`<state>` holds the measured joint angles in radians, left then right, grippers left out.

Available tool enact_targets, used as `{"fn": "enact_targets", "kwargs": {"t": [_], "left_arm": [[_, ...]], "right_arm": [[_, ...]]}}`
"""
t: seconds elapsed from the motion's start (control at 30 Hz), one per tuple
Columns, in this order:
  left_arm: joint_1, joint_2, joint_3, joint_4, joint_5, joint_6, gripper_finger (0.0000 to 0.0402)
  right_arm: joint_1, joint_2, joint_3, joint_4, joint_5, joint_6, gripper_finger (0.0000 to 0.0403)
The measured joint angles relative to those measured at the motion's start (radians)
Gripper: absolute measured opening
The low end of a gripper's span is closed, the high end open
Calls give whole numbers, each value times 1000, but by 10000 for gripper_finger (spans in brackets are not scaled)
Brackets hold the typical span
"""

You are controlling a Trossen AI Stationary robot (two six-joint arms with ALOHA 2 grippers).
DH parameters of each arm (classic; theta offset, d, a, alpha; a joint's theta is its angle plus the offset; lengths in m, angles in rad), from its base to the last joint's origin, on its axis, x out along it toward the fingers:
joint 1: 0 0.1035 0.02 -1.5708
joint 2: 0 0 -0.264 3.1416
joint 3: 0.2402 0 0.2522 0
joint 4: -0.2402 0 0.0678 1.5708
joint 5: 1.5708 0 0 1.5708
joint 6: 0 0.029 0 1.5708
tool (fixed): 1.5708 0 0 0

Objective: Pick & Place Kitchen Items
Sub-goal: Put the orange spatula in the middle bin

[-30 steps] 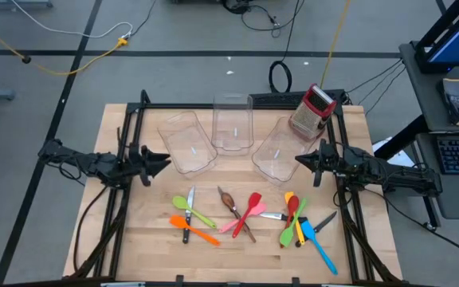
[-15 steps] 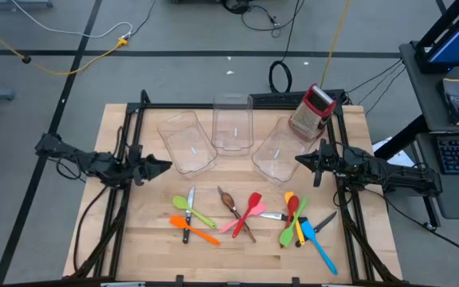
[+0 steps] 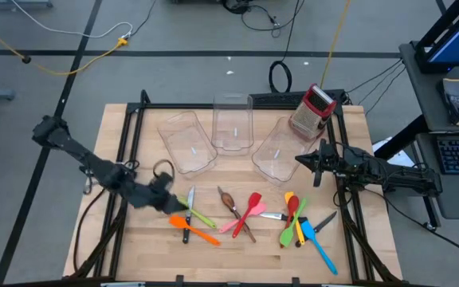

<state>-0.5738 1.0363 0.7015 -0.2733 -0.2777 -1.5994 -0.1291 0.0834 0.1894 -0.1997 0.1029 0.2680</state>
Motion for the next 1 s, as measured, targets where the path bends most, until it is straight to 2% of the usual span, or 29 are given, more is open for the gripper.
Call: {"fn": "enact_targets", "kwargs": {"t": [0.07,0.13,0.3,0.4,0.57,0.67,0.73,1.0], "left_arm": [[-25,76,43,-11,53,-120,179],[-54,138,72,2,77,-178,179],[-108,231,80,121,67,-105,179],[-119,265,80,158,62,-95,179],[-118,306,80,167,72,-226,180],[-118,328,80,170,114,-309,180],[-122,343,80,171,149,-345,180],[-129,387,80,171,186,-471,193]], "right_arm": [[0,0,0,0,0,0,4],[0,0,0,0,0,0,4],[0,0,0,0,0,-1,4],[0,0,0,0,0,-19,4],[0,0,0,0,0,-23,4],[0,0,0,0,0,-23,4],[0,0,0,0,0,-23,4],[0,0,0,0,0,-23,4]]}}
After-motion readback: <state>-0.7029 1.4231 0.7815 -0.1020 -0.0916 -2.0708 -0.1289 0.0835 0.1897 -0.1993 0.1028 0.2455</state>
